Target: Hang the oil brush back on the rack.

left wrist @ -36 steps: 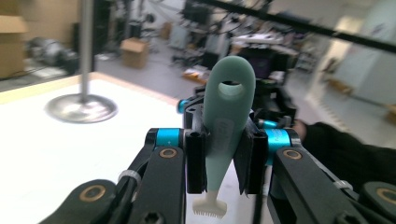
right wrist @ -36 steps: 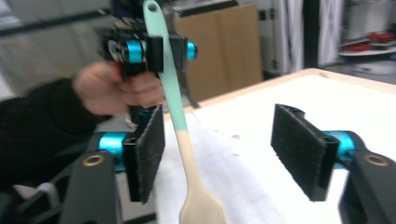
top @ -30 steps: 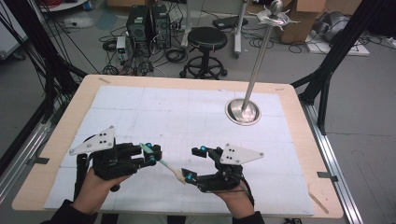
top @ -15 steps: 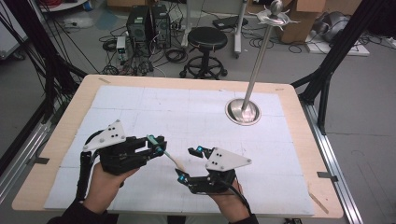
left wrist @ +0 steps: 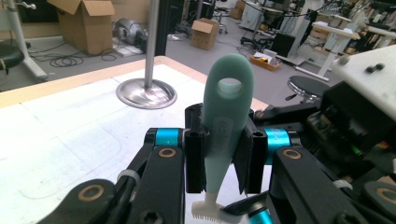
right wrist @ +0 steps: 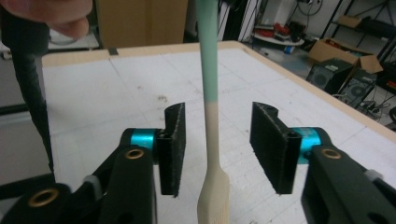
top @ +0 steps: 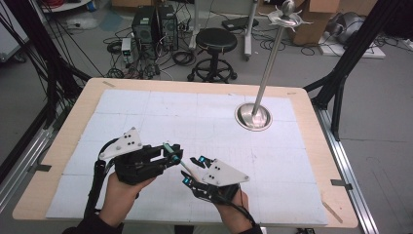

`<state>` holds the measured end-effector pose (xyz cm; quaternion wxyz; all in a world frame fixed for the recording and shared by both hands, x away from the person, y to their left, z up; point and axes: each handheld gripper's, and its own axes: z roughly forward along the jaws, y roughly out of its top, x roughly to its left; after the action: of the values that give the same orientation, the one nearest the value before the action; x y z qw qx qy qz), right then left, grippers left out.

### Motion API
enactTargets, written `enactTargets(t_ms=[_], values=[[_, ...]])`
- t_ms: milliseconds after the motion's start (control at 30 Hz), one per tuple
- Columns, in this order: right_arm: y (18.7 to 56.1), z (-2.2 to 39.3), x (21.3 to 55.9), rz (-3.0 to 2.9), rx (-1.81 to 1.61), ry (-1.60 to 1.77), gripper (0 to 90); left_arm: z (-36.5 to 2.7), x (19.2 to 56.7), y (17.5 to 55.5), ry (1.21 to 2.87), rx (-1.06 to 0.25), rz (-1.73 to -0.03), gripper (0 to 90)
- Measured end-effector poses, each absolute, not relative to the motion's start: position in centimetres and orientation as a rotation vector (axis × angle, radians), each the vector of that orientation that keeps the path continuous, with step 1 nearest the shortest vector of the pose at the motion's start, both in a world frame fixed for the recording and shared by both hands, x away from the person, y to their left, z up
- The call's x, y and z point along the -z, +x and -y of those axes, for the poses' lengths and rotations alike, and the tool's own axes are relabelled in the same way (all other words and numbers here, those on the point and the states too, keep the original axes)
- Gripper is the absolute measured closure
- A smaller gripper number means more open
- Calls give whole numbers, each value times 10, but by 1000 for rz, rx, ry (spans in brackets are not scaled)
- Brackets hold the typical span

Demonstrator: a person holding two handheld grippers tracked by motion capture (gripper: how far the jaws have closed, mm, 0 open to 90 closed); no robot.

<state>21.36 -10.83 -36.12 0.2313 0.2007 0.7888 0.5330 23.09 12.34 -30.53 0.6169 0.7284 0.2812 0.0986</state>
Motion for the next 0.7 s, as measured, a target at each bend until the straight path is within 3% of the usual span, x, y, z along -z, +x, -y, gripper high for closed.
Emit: enactTargets(t_ms=[367, 600, 700], values=[[212, 108, 363, -2181, -1434, 552, 818, -118, 306, 229, 1662, -212, -646, 757], [212, 107, 363, -2220, -1444, 534, 835, -120, 307, 230, 1653, -194, -613, 742], [213, 109, 362, -2235, -1484, 531, 835, -124, 307, 232, 1603, -166, -555, 539]])
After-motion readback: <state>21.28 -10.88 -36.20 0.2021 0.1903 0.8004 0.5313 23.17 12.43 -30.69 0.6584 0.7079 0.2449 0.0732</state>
